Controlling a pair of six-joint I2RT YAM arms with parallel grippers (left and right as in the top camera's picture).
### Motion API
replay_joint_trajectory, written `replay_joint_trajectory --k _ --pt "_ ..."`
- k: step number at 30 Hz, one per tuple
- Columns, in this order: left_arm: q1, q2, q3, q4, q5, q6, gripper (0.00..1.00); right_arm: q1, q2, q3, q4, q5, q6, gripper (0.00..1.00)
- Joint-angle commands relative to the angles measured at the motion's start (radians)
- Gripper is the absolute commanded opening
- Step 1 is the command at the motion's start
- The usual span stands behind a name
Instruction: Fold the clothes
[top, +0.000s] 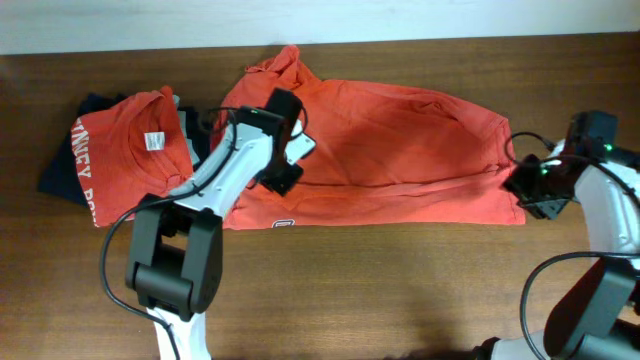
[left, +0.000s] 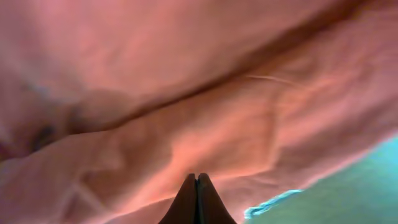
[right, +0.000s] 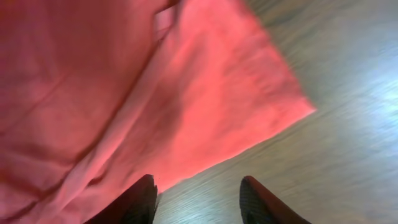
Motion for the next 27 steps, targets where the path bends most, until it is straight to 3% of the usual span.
replay_joint_trajectory --k 1,3,8,14,16,18,27 --pt "-0.048 0.006 0.0 -0.005 0.016 0.021 0.02 0.061 -0.001 -0.028 0.009 -0.062 -0.039 0.34" --pt "-0.068 0.006 0.0 0.001 -0.015 0.02 0.02 0.092 0.015 -0.048 0.032 -0.058 -0.045 0.2" --pt "-0.08 0.006 0.0 0.01 -0.021 0.021 0.03 0.133 0.1 -0.094 0.121 -0.064 -0.032 0.04" --pt "-0.081 0.007 -0.009 0.005 -0.017 0.05 0.09 0.138 0.191 -0.117 0.15 -0.066 -0.026 0.04" --pt "-0.08 0.008 -0.012 0.003 -0.018 0.05 0.24 0.138 0.222 -0.117 0.154 -0.066 -0.026 0.04" --pt "-0.081 0.008 -0.013 0.003 -0.017 0.051 0.3 0.138 0.237 -0.117 0.159 -0.062 -0.022 0.04" --pt "-0.089 0.009 -0.071 0.041 -0.023 0.066 0.32 0.138 0.275 -0.117 0.179 -0.063 -0.014 0.04"
